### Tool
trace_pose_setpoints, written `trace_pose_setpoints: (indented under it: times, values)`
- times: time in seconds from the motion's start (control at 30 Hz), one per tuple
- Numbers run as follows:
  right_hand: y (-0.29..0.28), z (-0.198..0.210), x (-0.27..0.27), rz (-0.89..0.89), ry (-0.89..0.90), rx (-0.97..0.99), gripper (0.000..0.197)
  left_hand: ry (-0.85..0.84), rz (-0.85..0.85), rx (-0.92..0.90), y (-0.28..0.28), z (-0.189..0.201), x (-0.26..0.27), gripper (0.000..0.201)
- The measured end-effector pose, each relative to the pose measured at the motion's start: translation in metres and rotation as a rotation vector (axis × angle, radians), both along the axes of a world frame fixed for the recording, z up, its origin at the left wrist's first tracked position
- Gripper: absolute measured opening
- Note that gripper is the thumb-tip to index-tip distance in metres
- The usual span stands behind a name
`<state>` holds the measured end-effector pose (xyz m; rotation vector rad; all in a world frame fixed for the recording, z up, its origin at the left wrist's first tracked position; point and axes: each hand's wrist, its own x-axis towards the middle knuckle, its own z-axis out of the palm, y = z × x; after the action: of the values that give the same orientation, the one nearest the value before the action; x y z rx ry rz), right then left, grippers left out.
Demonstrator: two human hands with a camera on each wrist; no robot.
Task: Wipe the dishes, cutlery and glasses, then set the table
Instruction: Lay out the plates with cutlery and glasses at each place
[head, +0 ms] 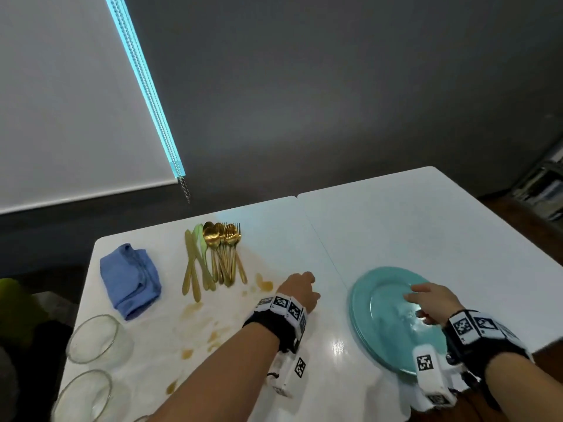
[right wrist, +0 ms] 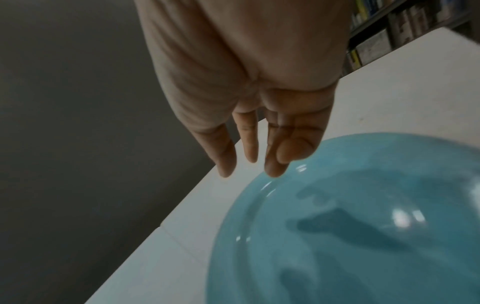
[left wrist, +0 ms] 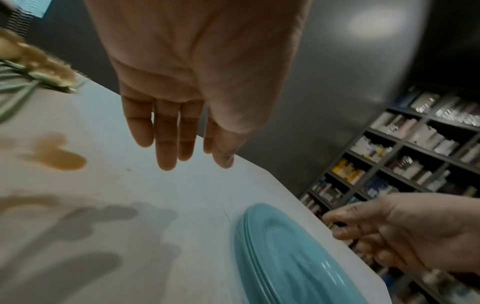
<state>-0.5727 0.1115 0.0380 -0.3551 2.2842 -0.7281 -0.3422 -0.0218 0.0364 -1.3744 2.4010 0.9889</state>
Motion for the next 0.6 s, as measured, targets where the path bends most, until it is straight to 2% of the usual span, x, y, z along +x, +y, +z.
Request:
trace_pose_setpoints:
  times: [0.13,0.3,0.43,0.5,0.6]
  values:
    - [0.02,-0.014,-0.03,0.014,0.07,0.111,0.047,-0.008,-0.041,0.012,0.015,0.0,-0.032,0.043]
    - [0.032,-0.026,-0.065,0.096,0.214,0.311,0.061,-0.059,0.004,0.052,0.029,-0.007,-0.071,0.043]
    - [0.039,-0.036,-0.088,0.106,0.126,0.365,0.069,-0.132,0.087,0.139,0.037,-0.023,-0.098,0.042]
    - [0.04,-0.042,-0.094,0.15,0.061,0.351,0.062,-0.163,0.124,0.176,0.039,-0.03,-0.107,0.039]
    - [0.04,-0.054,-0.098,0.216,-0.002,0.303,0.052,-0.249,0.093,0.198,0.038,-0.036,-0.117,0.022]
